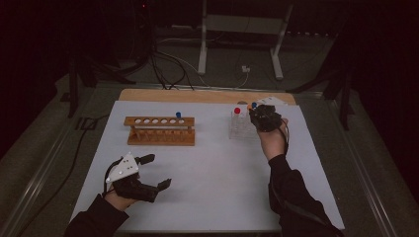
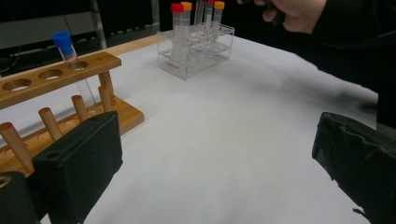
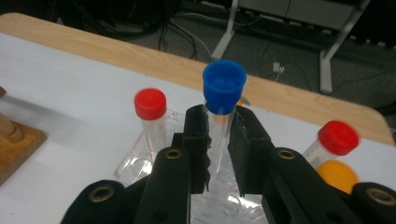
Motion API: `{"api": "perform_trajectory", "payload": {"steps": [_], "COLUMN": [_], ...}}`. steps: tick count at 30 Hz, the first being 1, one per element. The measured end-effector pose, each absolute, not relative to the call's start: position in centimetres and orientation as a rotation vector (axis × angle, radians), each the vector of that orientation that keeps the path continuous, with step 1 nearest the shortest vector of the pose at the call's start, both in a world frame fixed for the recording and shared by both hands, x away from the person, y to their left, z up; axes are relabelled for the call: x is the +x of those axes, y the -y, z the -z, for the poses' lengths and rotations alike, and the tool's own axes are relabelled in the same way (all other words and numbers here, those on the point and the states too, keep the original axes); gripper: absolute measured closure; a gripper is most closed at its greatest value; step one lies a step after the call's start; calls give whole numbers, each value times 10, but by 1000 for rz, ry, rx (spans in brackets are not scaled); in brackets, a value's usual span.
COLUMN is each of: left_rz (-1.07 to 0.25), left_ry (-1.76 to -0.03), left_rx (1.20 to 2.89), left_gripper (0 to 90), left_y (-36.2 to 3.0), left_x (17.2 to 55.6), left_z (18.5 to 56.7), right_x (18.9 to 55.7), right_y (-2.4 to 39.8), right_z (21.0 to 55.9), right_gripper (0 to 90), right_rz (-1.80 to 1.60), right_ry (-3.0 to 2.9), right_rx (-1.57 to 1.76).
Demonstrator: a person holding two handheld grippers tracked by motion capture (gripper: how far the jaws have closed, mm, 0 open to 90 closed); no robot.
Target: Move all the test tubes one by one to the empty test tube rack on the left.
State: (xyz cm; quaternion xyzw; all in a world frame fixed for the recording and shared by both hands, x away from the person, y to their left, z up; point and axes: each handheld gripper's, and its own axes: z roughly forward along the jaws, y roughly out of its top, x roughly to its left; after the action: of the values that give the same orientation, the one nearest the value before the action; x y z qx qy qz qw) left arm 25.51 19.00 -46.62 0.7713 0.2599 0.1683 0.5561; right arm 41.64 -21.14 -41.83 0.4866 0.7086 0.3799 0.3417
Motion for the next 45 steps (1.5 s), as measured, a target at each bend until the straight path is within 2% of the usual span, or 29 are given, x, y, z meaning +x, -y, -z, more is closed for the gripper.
{"api": "perform_trajectory", "payload": {"steps": [16, 28, 45], "left_rz": [-357, -284, -232], "left_ry": [-596, -569, -493], "left_rx": [1853, 1898, 1904], "left_gripper": [26, 28, 39], "left_y": [-181, -171, -145], "left_x": [258, 263, 270], "left_z": [468, 470, 454], "right_x": [379, 343, 300], "right_y": [206, 190, 168], "right_z": [411, 428, 447], "right_gripper": [775, 775, 775], "right_rz": [-1042, -1062, -1135], "right_ry": [-1931, -2089, -2235], "right_rx": [1148, 1046, 950]}}
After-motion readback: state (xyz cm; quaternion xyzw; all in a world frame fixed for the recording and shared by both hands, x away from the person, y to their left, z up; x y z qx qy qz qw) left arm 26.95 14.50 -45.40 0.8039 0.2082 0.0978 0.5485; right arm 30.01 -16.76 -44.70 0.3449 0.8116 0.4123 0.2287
